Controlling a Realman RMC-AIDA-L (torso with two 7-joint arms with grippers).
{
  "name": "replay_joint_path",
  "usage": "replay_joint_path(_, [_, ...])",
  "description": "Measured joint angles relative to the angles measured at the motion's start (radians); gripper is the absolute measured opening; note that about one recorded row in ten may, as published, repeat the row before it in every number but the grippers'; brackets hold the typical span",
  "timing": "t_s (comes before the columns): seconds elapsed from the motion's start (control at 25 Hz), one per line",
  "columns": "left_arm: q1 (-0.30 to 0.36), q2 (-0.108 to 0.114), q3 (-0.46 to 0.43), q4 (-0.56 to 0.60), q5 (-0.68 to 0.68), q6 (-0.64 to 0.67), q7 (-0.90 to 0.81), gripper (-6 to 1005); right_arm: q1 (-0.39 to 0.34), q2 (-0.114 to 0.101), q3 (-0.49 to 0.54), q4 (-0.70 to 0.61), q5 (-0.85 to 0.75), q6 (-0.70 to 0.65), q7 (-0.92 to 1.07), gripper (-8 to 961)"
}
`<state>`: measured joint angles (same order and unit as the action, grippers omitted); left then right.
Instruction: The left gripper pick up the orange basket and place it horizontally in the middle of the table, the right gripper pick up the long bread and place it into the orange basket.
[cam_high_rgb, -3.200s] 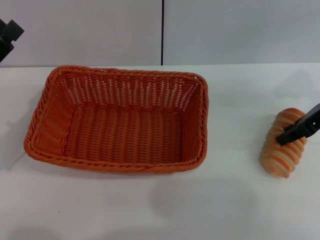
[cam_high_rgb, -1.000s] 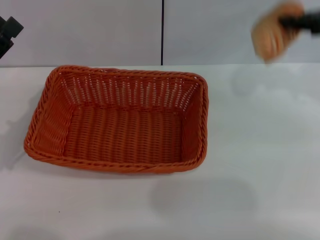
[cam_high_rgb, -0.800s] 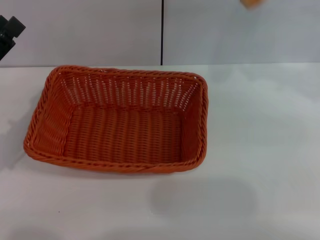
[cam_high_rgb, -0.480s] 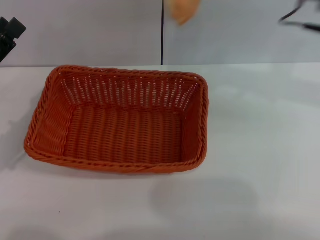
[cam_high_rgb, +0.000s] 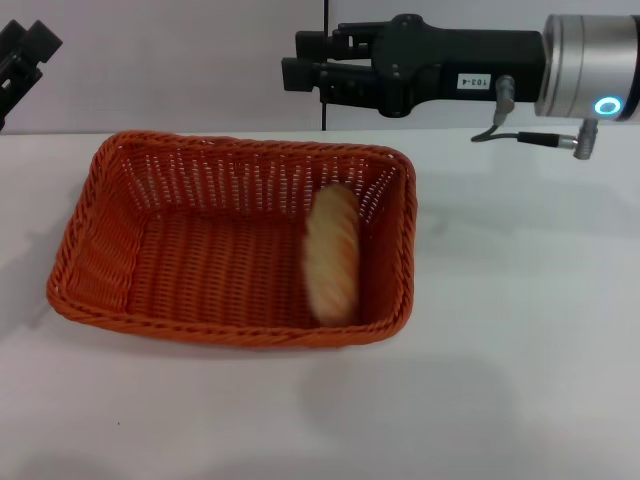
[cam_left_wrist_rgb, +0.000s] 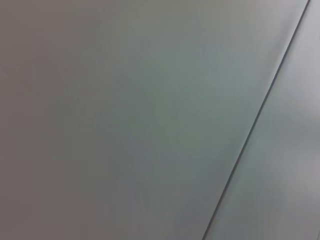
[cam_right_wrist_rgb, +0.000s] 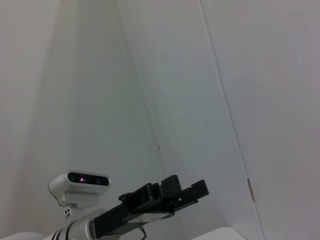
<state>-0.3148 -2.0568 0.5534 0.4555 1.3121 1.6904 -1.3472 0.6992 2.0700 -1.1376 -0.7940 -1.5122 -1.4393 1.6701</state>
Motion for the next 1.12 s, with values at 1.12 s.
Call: replay_joint_path(1.12, [-0.009, -0.013, -0.011, -0.427, -0.408, 0.133, 0.799, 766, -0.341, 0.001, 0.838, 0.455, 0.418, -0.017, -0.769, 536])
